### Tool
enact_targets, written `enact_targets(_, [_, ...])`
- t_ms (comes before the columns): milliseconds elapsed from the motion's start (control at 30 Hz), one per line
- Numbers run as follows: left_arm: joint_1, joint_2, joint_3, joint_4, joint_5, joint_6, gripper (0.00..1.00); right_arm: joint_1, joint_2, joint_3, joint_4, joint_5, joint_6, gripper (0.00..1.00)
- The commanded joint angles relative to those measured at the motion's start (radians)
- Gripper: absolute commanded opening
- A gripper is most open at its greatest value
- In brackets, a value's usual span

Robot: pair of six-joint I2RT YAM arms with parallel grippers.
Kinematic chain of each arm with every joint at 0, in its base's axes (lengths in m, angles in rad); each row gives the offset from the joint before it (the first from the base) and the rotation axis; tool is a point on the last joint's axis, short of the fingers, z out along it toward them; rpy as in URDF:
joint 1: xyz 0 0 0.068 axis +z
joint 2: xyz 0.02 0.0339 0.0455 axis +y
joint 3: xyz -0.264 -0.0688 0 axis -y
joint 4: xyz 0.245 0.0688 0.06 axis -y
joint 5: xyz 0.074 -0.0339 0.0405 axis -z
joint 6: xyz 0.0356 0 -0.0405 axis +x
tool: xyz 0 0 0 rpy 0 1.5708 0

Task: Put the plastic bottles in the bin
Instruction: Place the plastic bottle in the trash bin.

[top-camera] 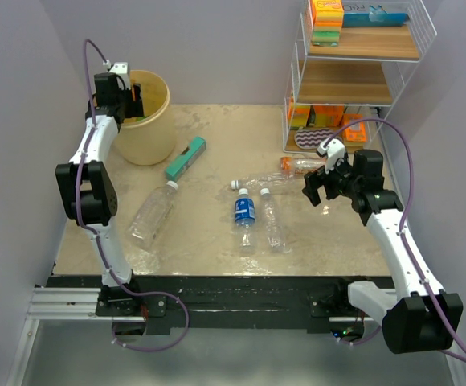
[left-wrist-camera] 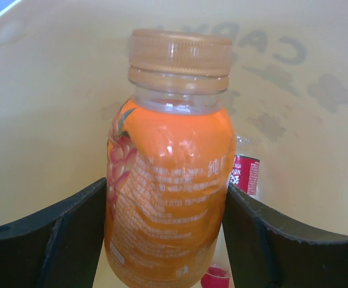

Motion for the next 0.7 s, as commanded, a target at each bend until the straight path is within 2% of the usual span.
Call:
enact_targets(0, [0.005, -0.072, 0.023, 0.027, 0.005, 0.007, 0.75, -0.007, -0.011, -0.001, 0.02, 0.009, -0.006, 0.98])
enact_targets(133, [0.007, -0.091, 0.029, 0.019, 0.005, 0.037, 0.79, -0.007, -0.002, 0.001, 0.018, 0.006, -0.006, 0.99])
enact_targets(267, [0.005, -0.108, 0.043, 0.011, 0.008, 0.047, 0.89, -0.007, 0.002, 0.001, 0.02, 0.001, -0.004, 0.99])
enact_targets(467, [0.005, -0.129, 0.064, -0.012, 0.008, 0.051, 0.98, -0.007, 0.003, 0.001, 0.018, 0.0, -0.004, 0.99])
enact_targets(667, [0.005, -0.177, 0.072, -0.024, 0.017, 0.053, 0.99, -0.007, 0.006, 0.001, 0.02, 0.001, -0.003, 0.99])
